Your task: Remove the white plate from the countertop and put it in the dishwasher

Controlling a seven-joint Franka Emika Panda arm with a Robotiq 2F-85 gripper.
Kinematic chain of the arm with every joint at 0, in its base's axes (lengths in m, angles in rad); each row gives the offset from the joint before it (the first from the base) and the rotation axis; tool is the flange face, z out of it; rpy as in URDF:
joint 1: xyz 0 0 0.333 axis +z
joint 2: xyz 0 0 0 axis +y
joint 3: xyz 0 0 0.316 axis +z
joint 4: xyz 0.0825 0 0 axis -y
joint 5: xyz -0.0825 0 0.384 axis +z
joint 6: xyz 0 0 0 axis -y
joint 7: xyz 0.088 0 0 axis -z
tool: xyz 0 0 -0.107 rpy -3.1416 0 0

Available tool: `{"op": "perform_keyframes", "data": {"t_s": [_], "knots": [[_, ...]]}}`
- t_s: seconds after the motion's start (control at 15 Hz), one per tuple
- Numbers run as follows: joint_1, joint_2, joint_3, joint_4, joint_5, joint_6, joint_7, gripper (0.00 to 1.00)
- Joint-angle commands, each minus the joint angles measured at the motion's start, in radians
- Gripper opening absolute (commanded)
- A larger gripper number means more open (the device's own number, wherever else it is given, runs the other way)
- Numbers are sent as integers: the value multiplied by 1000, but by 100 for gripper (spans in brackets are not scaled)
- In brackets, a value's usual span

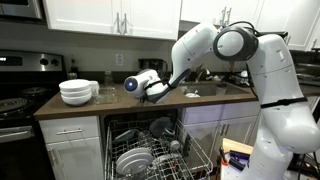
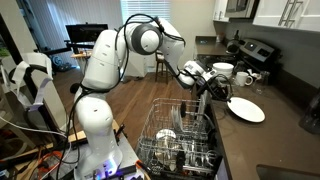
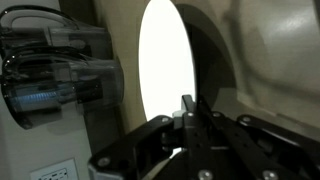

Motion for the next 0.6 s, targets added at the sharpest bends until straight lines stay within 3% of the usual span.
{"op": "perform_keyframes", "data": {"t_s": [0.0, 0.53], "knots": [[15, -101, 17, -52, 16, -58, -28, 4], [81, -235, 64, -129, -28, -237, -9, 4]]}}
